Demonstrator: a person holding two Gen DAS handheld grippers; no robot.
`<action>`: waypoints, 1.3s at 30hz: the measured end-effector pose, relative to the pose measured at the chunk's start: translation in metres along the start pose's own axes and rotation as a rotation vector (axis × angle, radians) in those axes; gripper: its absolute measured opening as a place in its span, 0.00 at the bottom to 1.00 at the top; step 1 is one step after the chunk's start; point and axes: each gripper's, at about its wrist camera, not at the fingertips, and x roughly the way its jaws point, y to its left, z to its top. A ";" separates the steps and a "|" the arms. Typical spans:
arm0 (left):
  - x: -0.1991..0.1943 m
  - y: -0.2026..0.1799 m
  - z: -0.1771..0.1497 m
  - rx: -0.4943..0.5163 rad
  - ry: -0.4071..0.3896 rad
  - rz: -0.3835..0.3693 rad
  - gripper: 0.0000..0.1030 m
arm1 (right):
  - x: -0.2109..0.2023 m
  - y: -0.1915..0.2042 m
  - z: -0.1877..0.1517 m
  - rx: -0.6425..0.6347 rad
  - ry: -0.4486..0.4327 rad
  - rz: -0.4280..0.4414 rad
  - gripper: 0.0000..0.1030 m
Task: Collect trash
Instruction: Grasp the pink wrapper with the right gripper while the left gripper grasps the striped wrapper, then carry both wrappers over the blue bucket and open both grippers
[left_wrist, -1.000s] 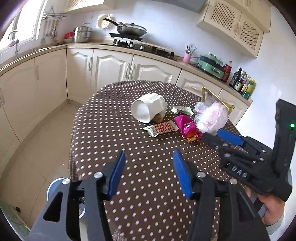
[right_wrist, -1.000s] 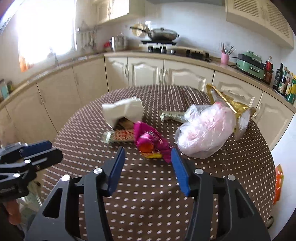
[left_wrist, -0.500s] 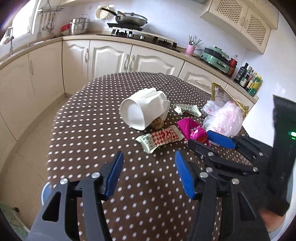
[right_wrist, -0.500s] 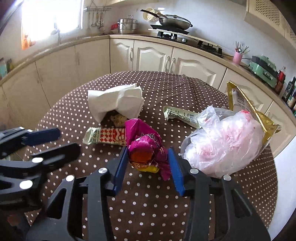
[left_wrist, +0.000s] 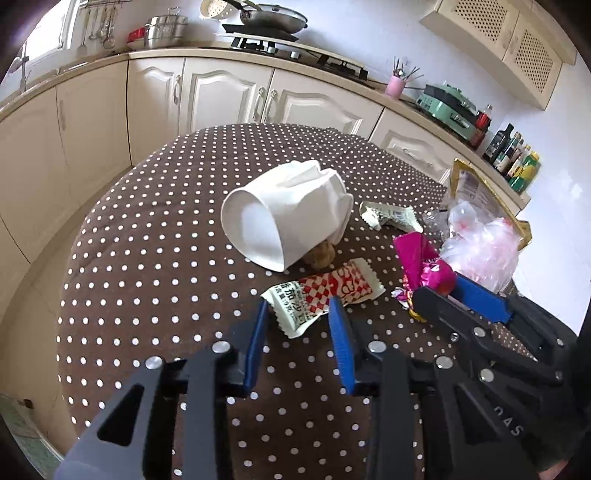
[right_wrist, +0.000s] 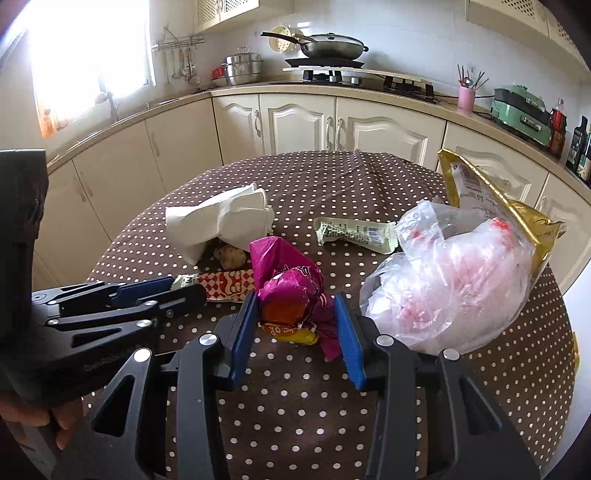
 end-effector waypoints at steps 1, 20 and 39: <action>0.000 -0.001 -0.001 0.010 0.002 0.009 0.31 | 0.000 0.001 0.000 -0.001 0.001 0.001 0.38; -0.075 0.020 -0.027 0.001 -0.161 -0.012 0.01 | -0.036 0.031 0.000 -0.014 -0.053 0.046 0.38; -0.215 0.190 -0.121 -0.260 -0.301 0.220 0.00 | -0.030 0.244 -0.003 -0.232 -0.016 0.350 0.38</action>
